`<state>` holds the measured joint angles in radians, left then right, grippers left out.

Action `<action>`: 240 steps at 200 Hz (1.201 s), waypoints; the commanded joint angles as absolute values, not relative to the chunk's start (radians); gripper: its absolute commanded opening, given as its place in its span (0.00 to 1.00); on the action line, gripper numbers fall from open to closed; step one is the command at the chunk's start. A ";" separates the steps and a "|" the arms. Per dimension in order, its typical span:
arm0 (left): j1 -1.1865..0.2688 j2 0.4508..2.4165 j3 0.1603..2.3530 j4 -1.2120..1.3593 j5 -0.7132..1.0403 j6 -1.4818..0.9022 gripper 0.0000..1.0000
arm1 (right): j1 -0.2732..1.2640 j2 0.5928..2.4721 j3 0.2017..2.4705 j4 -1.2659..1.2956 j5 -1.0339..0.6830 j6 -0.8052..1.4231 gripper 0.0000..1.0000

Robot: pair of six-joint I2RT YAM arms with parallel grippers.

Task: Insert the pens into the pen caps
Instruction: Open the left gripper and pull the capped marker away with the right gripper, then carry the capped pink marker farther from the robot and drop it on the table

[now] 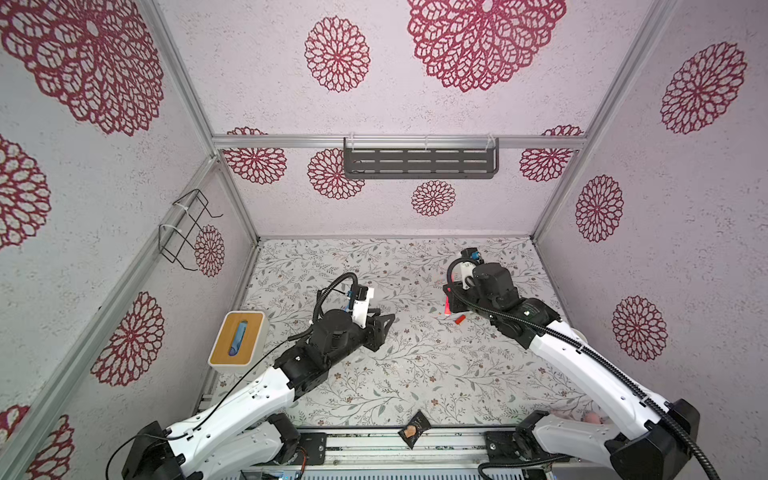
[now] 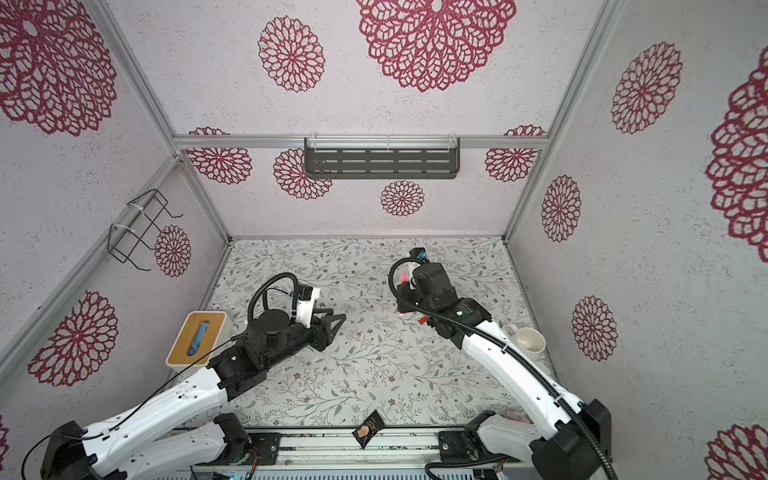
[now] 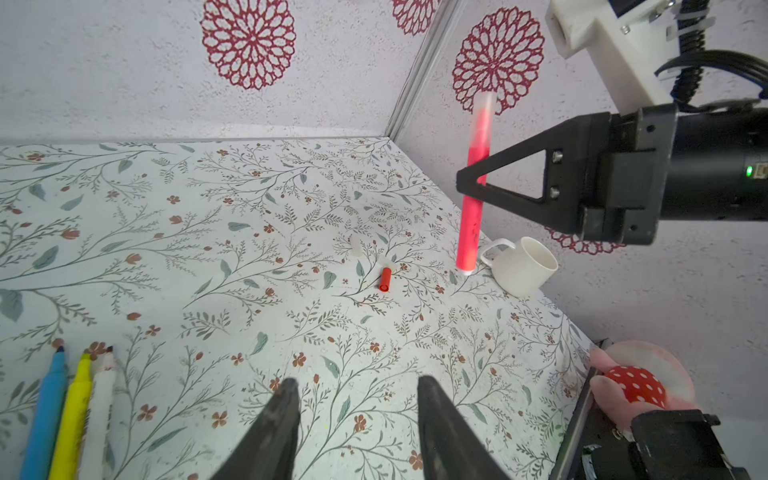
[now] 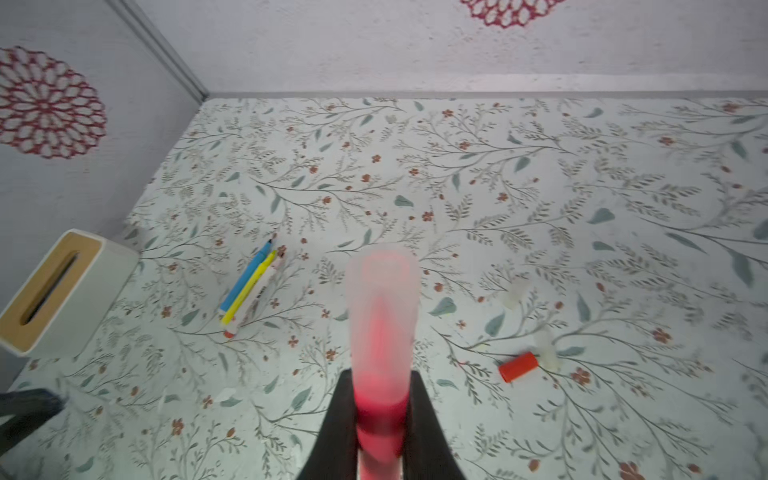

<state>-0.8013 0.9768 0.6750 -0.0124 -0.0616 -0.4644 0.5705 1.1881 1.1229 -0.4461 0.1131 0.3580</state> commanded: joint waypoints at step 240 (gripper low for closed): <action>-0.817 0.749 0.568 -0.206 -0.188 -0.549 0.48 | 0.117 1.982 1.560 -0.696 0.366 0.155 0.09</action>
<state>-0.8070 0.7628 0.5789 -0.1844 -0.1726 -0.5350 0.1284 1.9453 1.4956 -0.6559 0.3138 0.1814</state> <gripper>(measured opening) 0.483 0.162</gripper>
